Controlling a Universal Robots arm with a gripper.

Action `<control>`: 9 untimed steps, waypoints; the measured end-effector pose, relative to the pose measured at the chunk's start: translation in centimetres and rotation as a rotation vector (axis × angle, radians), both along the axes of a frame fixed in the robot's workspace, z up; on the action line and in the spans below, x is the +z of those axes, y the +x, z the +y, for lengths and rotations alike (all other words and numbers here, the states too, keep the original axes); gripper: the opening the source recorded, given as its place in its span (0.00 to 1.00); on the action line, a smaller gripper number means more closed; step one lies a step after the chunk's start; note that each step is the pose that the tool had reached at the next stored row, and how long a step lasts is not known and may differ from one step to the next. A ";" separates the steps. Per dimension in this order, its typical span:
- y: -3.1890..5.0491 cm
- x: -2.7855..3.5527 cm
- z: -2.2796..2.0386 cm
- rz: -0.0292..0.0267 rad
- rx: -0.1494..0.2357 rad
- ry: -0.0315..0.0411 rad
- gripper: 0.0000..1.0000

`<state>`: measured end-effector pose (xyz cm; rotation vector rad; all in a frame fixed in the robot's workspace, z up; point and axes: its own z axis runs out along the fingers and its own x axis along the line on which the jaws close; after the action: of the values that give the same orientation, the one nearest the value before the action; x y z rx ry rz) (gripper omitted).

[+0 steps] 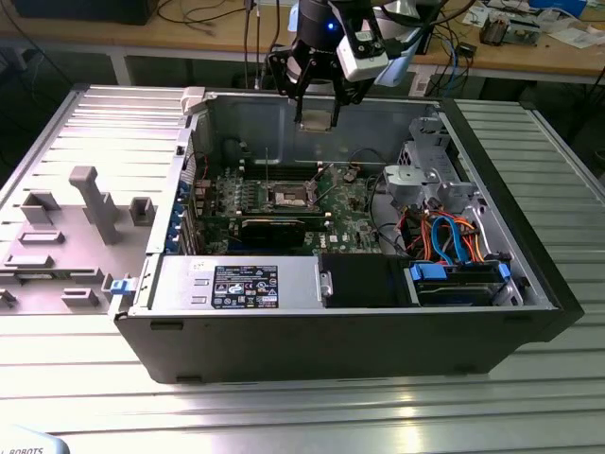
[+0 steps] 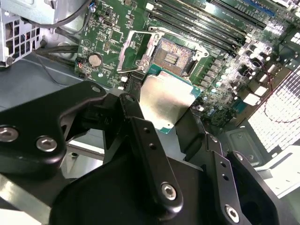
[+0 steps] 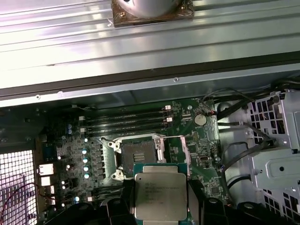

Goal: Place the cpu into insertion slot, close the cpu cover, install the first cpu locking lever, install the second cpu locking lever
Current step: 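Place the cpu into insertion slot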

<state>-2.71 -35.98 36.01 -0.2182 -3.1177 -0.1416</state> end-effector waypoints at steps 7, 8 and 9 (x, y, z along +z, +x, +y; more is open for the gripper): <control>-0.07 -0.05 -0.04 0.0001 -0.058 -0.0003 0.54; -0.07 -0.07 -0.04 0.0001 -0.077 -0.0001 0.54; -0.08 -0.09 -0.04 0.0001 -0.092 0.0000 0.54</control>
<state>-2.78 -36.02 35.92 -0.3617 -3.1084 -0.1425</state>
